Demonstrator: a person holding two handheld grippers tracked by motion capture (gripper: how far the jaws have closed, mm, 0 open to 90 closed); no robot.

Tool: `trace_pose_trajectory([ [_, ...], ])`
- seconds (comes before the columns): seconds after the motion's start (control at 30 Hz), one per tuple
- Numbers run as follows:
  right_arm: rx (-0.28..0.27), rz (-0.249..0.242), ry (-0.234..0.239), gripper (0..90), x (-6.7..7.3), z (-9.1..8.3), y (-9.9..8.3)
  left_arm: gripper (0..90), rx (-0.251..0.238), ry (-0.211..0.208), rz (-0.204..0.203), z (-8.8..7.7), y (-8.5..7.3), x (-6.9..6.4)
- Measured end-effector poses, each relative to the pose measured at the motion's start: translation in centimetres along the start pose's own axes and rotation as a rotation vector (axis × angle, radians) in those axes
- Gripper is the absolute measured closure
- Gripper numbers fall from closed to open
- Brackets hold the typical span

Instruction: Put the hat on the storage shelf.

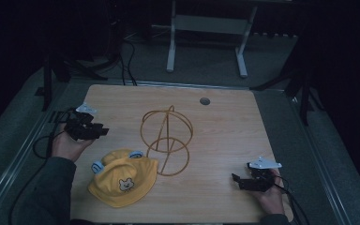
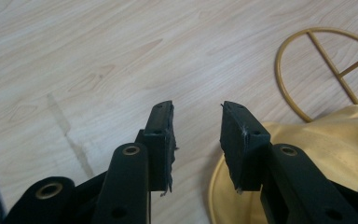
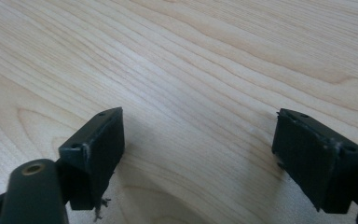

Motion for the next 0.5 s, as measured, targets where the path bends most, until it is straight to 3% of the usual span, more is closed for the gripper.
trace_pose_trajectory([
  [0.5, 0.002, -0.006, 0.005, 14.4, 0.0, 0.1, 0.0, 61.4, 0.011, -0.050, 0.090, -3.2, 0.0, -2.8],
])
Point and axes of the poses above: each handheld gripper's, and its own axes: z roughly forward along the jaws, y roughly out of its top, x roughly to its left, the point moved 8 cm from there along z, roughly forward along the jaws, and after that the axes turned 5 degrees about x, right-handed, at the moved point
